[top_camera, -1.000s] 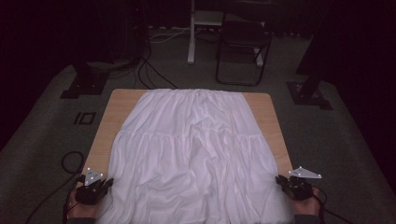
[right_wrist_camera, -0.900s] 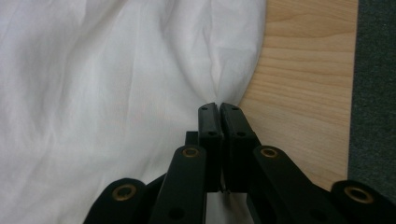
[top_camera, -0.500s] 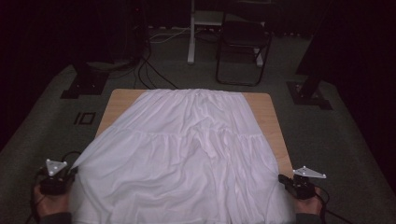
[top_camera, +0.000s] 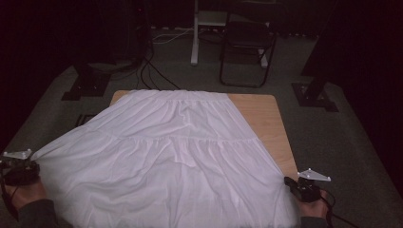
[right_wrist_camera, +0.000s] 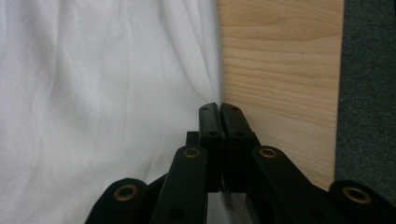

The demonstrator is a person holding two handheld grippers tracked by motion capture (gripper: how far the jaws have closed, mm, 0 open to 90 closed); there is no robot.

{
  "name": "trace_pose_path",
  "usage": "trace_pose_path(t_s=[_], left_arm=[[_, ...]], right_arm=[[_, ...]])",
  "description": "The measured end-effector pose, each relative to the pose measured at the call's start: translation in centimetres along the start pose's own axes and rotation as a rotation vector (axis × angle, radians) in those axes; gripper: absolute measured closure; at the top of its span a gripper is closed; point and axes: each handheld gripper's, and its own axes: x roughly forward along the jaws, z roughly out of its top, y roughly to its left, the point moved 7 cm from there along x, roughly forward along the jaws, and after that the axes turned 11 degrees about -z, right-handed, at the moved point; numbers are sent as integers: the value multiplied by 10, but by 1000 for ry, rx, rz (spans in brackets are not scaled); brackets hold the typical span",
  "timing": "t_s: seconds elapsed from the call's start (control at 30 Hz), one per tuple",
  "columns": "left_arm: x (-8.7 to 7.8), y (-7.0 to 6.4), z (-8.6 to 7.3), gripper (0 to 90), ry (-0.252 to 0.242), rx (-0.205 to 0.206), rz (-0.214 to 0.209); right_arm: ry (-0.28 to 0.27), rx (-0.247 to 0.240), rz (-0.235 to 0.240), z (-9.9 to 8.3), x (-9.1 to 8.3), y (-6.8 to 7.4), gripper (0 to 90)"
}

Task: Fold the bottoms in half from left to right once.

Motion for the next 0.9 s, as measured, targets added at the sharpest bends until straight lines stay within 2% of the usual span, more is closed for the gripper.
trace_pose_path(t_s=[0.07, 0.2, 0.23, 0.3, 0.33, 0.4, 0.47, 0.5, 0.6, 0.67, 0.7, 0.77, 0.8, 0.83, 0.87, 0.9], left_arm=[[-14, -17, 6, 875, -41, 41, -48], [-34, -49, 11, 874, -84, 107, -135], [-39, -59, 12, 874, -87, 129, -164], [-48, -82, 14, 874, -105, 157, -247], [-54, -96, 15, 874, -119, 163, -304], [-62, -117, 19, 873, -134, 189, -379], [-72, -143, 24, 873, -161, 211, -477], [-78, -161, 28, 873, -172, 218, -555], [-91, -205, 34, 872, -179, 292, -685], [-102, -238, 40, 872, -194, 331, -797], [-109, -258, 46, 872, -203, 344, -874], [-119, -288, 54, 872, -222, 366, -973], [-119, -288, 54, 872, -222, 366, -973], [-131, -325, 62, 872, -225, 404, -1080], [-140, -350, 67, 872, -231, 429, -1145], [-146, -365, 69, 872, -230, 445, -1183]], right_arm=[[-2, -9, 7, 1, 0, 2, 877], [-2, -24, 14, 1, 0, 5, 876], [-3, -26, 17, 1, 1, 6, 876], [-5, -30, 25, 2, 1, 7, 875], [-6, -35, 28, 2, 1, 8, 875], [-9, -40, 36, 3, 2, 10, 874], [-9, -45, 41, 3, 2, 12, 874], [-10, -49, 43, 4, 2, 12, 874], [-11, -53, 50, 4, 2, 14, 874], [-13, -55, 53, 4, 3, 14, 873], [-13, -53, 56, 4, 3, 15, 873], [-16, -50, 61, 5, 3, 16, 873], [-17, -51, 63, 5, 3, 16, 873], [-18, -51, 63, 5, 3, 17, 873], [-18, -50, 65, 5, 3, 17, 873], [-20, -50, 67, 5, 4, 17, 873]])
